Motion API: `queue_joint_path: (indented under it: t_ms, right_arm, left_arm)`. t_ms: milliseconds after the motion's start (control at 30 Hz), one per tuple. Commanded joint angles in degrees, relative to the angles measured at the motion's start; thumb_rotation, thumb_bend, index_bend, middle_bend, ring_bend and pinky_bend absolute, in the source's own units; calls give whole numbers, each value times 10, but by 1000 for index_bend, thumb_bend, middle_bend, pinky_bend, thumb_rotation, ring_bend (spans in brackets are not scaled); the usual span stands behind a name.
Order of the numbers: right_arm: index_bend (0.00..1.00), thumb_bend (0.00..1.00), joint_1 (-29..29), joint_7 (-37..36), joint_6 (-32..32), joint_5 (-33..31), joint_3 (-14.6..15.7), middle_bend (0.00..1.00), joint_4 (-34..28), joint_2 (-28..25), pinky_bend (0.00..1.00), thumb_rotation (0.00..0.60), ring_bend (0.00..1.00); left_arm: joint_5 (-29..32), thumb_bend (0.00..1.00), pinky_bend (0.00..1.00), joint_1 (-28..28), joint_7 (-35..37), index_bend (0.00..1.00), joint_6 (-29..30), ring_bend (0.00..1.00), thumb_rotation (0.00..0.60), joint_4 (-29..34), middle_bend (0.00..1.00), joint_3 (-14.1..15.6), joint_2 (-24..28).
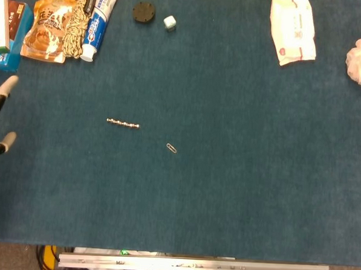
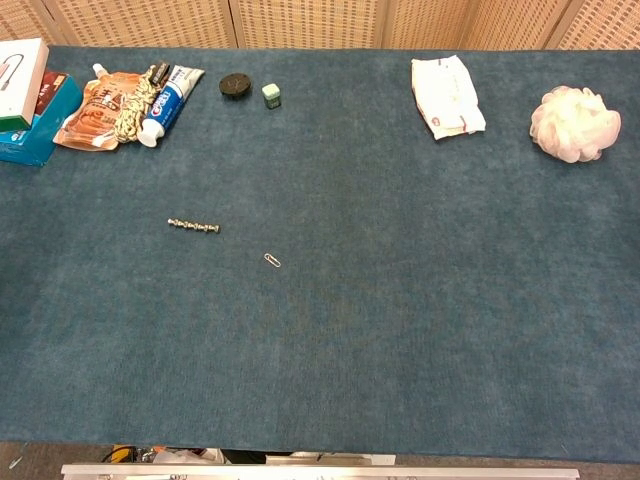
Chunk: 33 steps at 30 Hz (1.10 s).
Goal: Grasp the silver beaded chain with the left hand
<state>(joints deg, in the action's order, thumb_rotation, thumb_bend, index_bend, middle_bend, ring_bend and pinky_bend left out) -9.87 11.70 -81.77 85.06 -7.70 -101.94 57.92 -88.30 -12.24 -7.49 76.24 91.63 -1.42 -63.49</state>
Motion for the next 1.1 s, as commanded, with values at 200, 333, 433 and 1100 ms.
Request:
queue_joint_path:
  t_ms: [200, 333, 433, 1100]
  right_arm:
    - [323, 131, -7, 12, 13, -2, 2, 506, -11, -13, 537, 600, 542]
    - [324, 131, -7, 16, 13, -4, 4, 523, -17, -17, 538, 600, 561]
    - [326, 132, -7, 15, 13, -4, 5, 526, -18, -19, 537, 600, 565]
    - [341, 131, -7, -8, 22, -19, 12, 529, 6, -17, 538, 600, 576]
  left_arm:
    - [-44, 244, 971, -83, 22, 257, -89, 881, 600, -37, 897, -7, -17]
    - [-28, 245, 1000, -118, 28, 342, -134, 971, 600, -42, 995, -16, -40]
    - [-4, 244, 1000, -138, 20, 354, -168, 997, 600, -39, 1000, -23, -52]
    - [154, 244, 1000, -201, -104, 413, -249, 1000, 600, -60, 1000, -43, -162]
